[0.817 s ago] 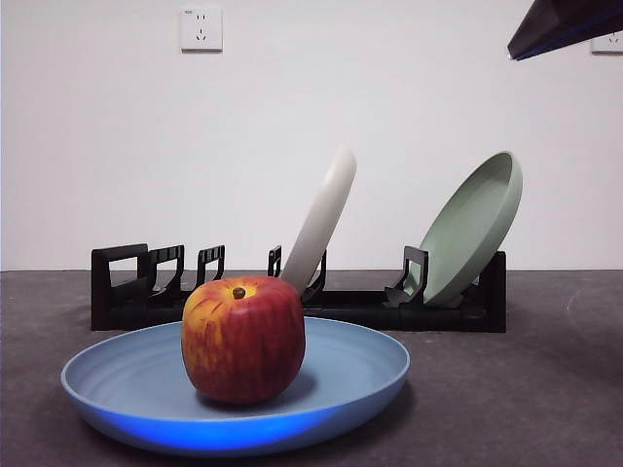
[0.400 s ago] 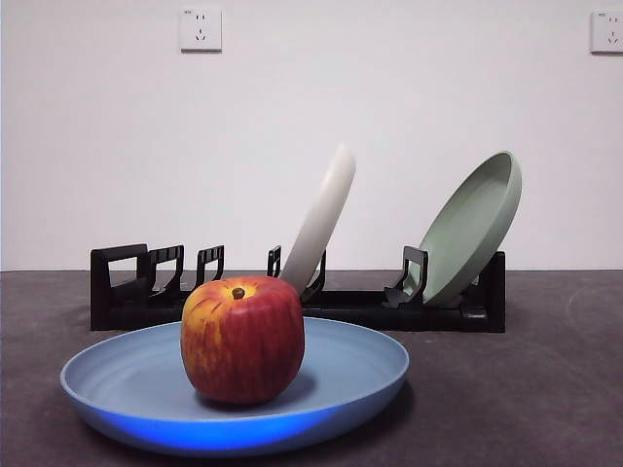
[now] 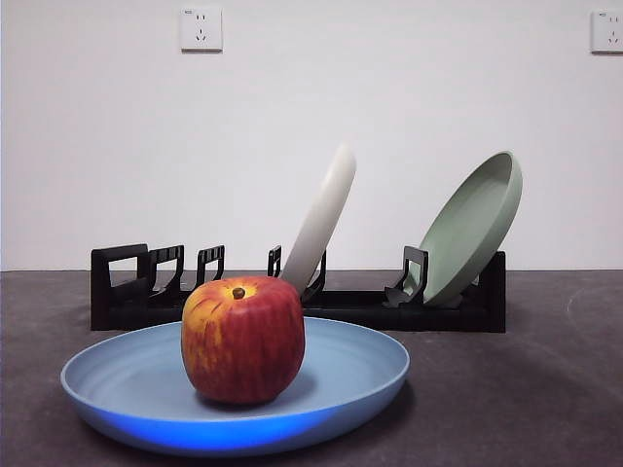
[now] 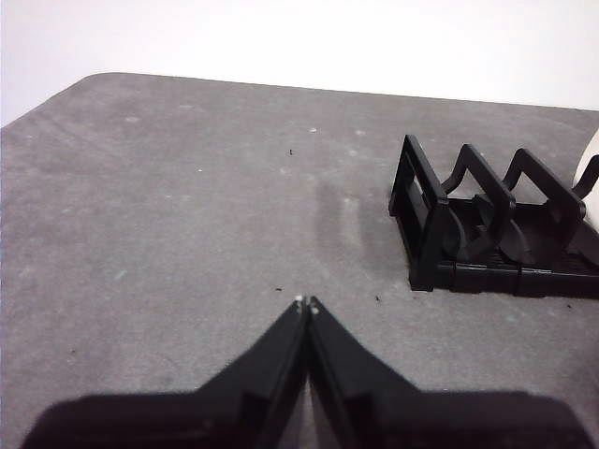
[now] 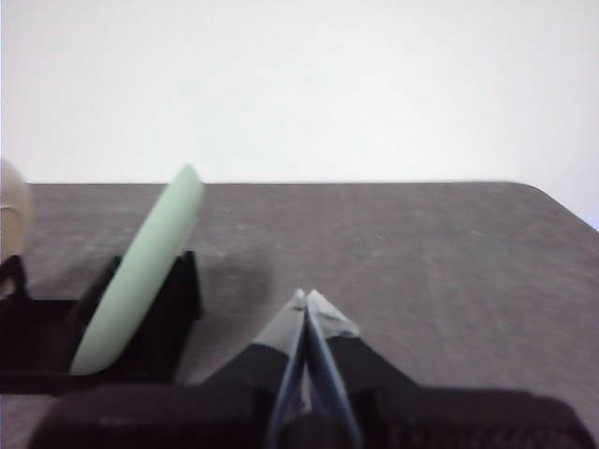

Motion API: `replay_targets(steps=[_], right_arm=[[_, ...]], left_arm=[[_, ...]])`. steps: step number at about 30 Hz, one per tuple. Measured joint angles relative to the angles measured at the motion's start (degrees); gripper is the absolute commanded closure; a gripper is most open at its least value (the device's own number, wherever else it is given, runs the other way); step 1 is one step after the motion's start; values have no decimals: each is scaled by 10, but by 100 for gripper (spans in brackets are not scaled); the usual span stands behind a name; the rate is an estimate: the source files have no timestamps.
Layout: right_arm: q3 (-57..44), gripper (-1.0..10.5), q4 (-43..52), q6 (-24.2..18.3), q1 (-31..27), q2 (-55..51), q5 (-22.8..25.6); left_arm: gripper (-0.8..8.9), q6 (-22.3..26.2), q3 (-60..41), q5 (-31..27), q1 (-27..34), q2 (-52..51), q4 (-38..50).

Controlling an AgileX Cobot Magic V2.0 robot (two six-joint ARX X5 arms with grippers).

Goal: Take the blue plate from the plate rack,put the plate on the table,take the apple from the table,put the apple in the plate

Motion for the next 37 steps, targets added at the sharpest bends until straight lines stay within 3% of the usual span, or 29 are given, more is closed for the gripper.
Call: replay_targets(steps=[4,10,37], right_arm=[[-61,946,55,5,0,-16,-13],[-105,946,52,27,0,-17,-13],[-120,946,21,62,0,-12,-10]], left_arm=[[815,0,0,0,0,0,0],[815,0,0,0,0,0,0],[815,0,0,0,0,0,0]])
